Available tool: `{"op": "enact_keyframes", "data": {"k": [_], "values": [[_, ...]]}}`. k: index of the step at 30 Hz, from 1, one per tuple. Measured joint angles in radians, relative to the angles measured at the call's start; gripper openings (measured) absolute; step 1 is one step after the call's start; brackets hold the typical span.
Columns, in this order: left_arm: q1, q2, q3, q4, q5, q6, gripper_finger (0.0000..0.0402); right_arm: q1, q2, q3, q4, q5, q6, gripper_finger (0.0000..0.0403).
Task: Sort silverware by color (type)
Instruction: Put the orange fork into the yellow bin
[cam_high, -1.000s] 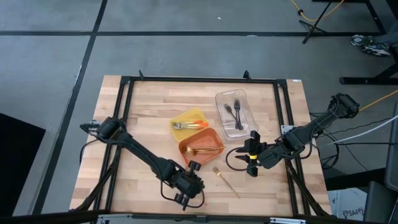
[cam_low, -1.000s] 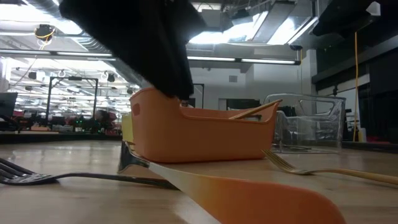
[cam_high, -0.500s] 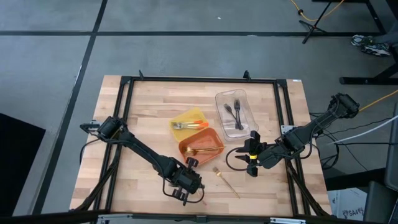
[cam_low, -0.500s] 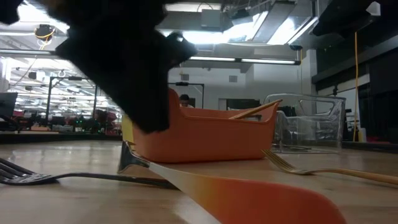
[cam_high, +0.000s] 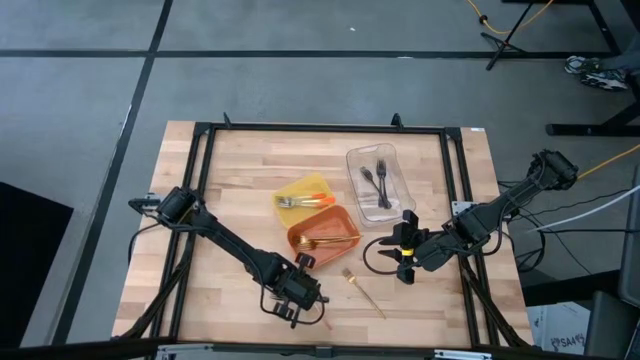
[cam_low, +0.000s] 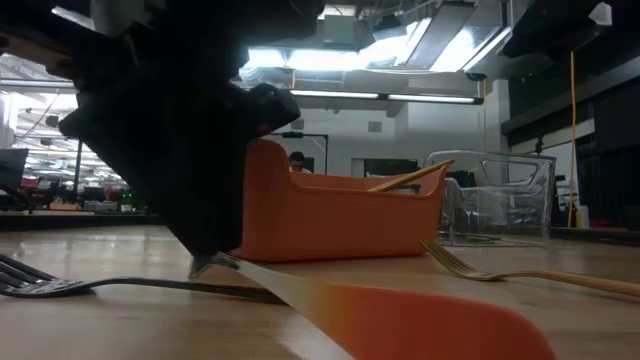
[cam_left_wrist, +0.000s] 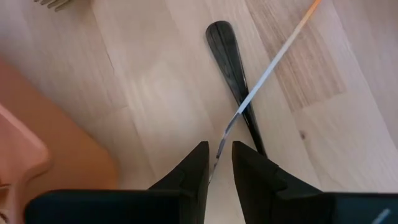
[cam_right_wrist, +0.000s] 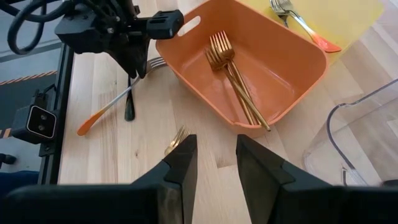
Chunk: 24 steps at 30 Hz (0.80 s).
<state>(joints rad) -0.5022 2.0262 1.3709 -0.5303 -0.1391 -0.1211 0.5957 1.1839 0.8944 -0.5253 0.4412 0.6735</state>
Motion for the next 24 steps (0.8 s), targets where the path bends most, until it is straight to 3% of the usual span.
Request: {"op": "enact_keyframes", "data": {"k": [24], "values": [[0.004,-0.002,-0.060,0.043,0.003,0.091,0.0064,0.000,0.000,0.000,0.000,0.000,0.000,0.0104]]}}
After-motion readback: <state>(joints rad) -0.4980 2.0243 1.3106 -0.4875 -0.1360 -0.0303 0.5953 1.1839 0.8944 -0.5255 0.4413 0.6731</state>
